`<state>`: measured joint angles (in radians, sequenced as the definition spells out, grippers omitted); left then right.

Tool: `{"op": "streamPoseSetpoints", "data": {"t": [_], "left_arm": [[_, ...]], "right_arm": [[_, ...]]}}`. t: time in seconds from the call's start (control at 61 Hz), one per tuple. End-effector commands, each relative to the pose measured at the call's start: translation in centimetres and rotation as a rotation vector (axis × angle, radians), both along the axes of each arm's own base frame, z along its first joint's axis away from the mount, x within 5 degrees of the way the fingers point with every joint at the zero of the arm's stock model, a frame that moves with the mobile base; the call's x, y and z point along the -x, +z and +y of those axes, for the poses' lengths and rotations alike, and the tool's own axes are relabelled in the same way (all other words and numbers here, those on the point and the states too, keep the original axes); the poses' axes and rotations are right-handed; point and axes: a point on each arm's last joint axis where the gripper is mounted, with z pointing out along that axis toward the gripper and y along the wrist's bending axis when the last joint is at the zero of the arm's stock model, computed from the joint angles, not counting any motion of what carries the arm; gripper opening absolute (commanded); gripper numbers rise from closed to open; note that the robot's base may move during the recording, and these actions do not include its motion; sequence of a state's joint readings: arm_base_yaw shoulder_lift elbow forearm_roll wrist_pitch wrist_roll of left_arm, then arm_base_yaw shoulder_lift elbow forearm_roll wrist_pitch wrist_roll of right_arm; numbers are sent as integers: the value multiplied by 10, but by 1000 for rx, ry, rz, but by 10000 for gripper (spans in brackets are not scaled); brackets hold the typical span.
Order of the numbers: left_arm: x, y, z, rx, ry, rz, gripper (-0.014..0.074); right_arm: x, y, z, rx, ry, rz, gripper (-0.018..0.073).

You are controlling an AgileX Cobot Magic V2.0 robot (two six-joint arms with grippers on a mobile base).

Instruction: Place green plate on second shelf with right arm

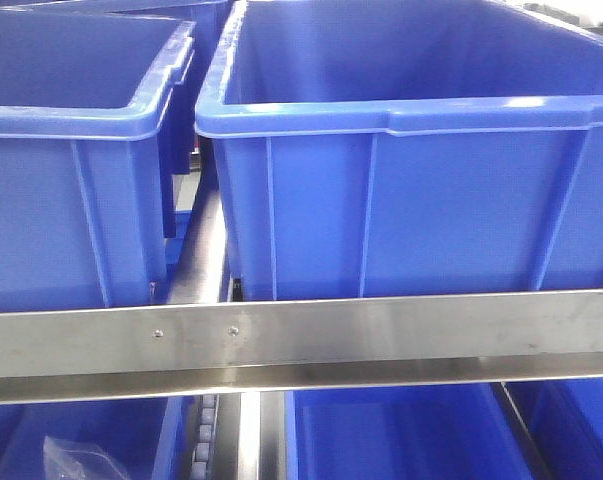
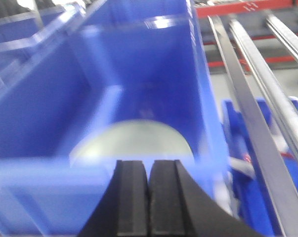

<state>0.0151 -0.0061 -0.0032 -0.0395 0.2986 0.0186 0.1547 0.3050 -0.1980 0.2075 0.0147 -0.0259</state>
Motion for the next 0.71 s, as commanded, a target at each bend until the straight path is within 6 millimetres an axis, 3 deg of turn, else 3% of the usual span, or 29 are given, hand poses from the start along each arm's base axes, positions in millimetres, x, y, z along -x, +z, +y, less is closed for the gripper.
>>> {"op": "streamPoseSetpoints", "data": {"t": [0.0,0.197,0.689], "left_arm": [[-1,-5,0,-1,4,-61,124],[-1,-5,0,-1,4,-61,124],[-1,-5,0,-1,4,-61,124]], "right_arm": [[12,-7,-6,5,-48,-119,55],[30,-46,-11,-1,-102,-196,55],[29,-47,-10,13,-101,-175,55]]}}
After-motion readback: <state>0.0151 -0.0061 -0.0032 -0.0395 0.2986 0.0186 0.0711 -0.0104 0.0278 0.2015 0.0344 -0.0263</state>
